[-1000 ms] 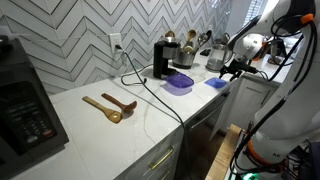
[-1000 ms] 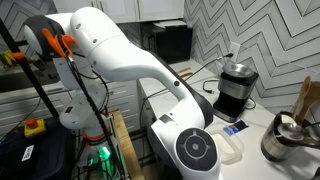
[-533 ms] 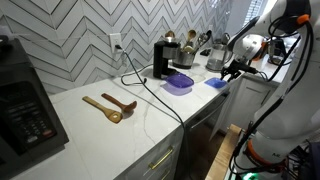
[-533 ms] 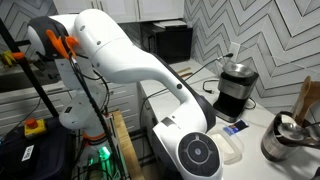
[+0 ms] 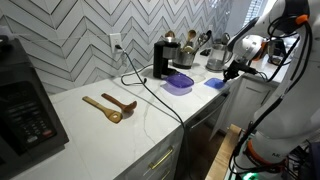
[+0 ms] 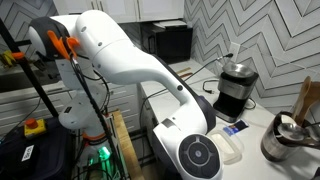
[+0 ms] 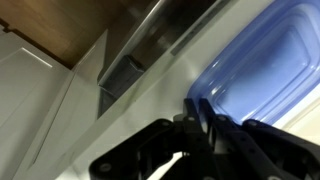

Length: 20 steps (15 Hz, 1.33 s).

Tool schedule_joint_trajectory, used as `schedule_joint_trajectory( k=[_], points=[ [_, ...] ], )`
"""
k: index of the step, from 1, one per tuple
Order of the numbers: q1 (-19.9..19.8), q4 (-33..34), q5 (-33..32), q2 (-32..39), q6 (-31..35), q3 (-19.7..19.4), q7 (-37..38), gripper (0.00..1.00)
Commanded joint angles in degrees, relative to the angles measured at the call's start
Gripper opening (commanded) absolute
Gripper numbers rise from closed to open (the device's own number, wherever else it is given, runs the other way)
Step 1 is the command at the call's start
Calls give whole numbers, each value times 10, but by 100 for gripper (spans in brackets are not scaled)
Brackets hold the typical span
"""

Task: Put the purple lid on the lunchbox on the left and then put the blue lid on the lunchbox on the right

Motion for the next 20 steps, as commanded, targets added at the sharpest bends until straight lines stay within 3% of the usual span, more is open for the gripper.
schedule_joint_trajectory(
  k=[1,5,13,20],
  points=[
    [-17,9,16,13,2,11,-18,6],
    [-18,10,4,5,-9,13,-6,2],
    [-7,2,-103,-60,-38,4,44,2],
    [-1,-3,-125,-115,-101,0,38,2]
  ],
)
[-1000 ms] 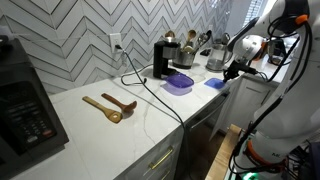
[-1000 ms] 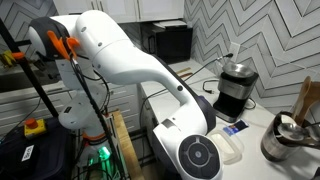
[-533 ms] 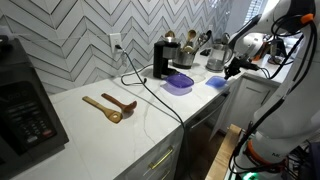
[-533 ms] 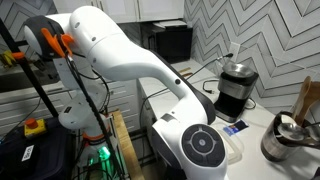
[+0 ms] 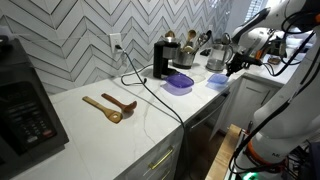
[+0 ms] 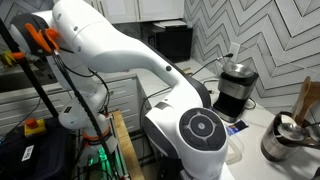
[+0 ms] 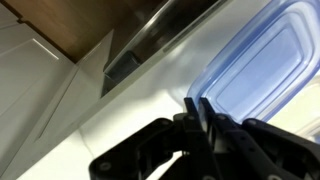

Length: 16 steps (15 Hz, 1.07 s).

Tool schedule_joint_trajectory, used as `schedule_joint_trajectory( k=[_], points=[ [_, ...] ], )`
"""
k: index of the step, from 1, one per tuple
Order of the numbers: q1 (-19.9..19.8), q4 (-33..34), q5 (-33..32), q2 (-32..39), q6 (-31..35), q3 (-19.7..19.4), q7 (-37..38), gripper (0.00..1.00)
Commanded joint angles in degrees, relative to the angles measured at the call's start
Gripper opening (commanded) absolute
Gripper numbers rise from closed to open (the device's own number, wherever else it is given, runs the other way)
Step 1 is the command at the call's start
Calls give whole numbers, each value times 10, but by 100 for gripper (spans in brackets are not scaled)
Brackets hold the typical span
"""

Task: Put the purple lid on the lunchbox on the left and then put the blue lid on the lunchbox on the right

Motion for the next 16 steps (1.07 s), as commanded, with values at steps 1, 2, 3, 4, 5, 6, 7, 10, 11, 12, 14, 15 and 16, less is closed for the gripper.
schedule_joint_trajectory(
  k=[1,2,3,4,5,6,7,10,11,12,14,15,16],
  points=[
    [5,-13,-28,-52,-40,-5,8,2],
    [8,-12,-29,-61,-46,-5,10,2],
    [11,-12,-24,-72,-50,-4,19,2],
    [14,-13,-20,-80,-48,-4,23,2],
    [19,-13,-12,-86,-42,-4,32,2],
    [23,-13,-6,-91,-36,-4,40,2],
    [29,-11,5,-92,-28,-4,53,2],
    [48,-6,31,-89,-15,-3,90,2],
    [54,-3,44,-82,-12,-3,104,2],
    [59,-1,56,-78,-8,-2,114,2],
    [70,9,85,-63,-7,-3,126,2],
    [73,15,95,-55,-3,-3,130,2],
    [75,20,101,-48,0,-3,134,2]
  ],
)
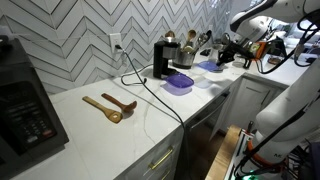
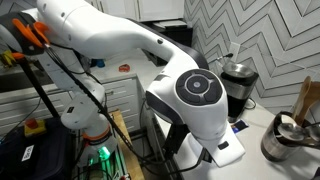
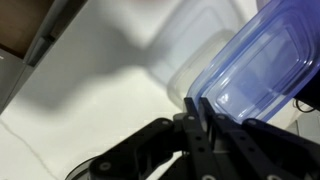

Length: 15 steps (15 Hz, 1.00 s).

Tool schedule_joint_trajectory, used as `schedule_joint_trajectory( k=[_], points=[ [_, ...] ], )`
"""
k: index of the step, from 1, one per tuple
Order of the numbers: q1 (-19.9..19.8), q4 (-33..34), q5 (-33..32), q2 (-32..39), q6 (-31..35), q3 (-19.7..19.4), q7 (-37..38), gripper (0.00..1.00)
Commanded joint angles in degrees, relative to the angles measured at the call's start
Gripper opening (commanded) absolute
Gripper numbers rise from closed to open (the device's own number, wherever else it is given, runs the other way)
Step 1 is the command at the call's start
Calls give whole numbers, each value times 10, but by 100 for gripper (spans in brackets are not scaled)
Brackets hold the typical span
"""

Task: Put the purple lid on the lunchbox on the left and then put the blue lid on the lunchbox on the right

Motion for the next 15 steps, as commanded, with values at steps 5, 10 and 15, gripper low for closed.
schedule_joint_trajectory(
  k=[5,10,15],
  points=[
    [7,55,24,68,13,-2,32,2],
    [4,82,25,103,13,6,39,2],
    [3,96,22,128,16,21,39,2]
  ],
)
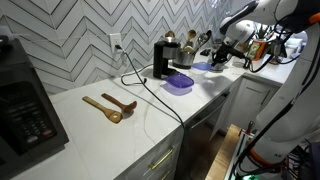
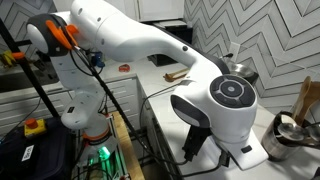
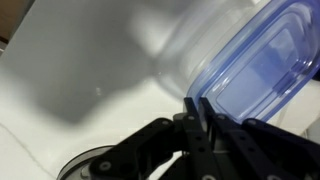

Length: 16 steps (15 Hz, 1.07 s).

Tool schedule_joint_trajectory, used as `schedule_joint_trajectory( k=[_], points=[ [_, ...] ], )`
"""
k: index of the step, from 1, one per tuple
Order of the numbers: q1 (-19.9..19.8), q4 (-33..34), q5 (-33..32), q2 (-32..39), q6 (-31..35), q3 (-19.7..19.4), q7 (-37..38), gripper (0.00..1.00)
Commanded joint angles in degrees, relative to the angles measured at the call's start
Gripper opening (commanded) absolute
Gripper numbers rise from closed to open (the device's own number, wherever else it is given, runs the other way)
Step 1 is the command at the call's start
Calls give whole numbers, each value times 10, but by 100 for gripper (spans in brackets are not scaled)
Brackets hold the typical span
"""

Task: Put the purple lid on the lunchbox on the left and then put the blue lid on the lunchbox on the right

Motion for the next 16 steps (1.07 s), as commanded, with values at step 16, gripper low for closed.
schedule_joint_trajectory(
  k=[16],
  points=[
    [-10,24,9,52,18,29,4,2]
  ],
)
